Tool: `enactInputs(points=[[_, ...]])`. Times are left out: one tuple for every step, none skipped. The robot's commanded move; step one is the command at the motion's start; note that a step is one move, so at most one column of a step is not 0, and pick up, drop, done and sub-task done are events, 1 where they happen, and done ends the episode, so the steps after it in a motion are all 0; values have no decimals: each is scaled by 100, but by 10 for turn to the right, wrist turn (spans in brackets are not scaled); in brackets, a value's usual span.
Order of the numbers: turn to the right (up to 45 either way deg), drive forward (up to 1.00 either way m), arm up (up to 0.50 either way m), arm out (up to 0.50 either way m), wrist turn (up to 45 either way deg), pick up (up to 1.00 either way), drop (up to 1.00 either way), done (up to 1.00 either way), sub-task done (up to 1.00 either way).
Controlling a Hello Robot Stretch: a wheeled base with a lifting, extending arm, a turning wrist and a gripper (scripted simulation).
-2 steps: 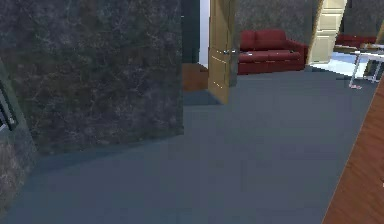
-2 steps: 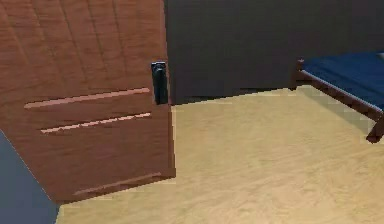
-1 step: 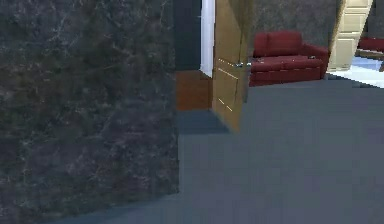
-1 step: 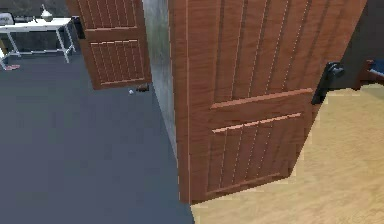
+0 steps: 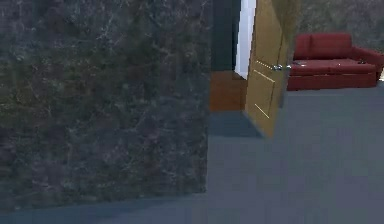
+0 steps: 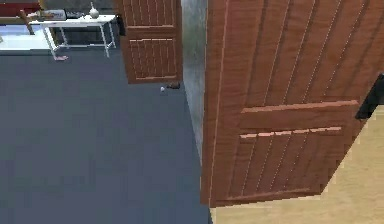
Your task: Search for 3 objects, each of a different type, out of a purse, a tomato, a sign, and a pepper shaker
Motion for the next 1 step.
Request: enactInputs(points=[[0,5,0,0,0,0,0,0,0]])
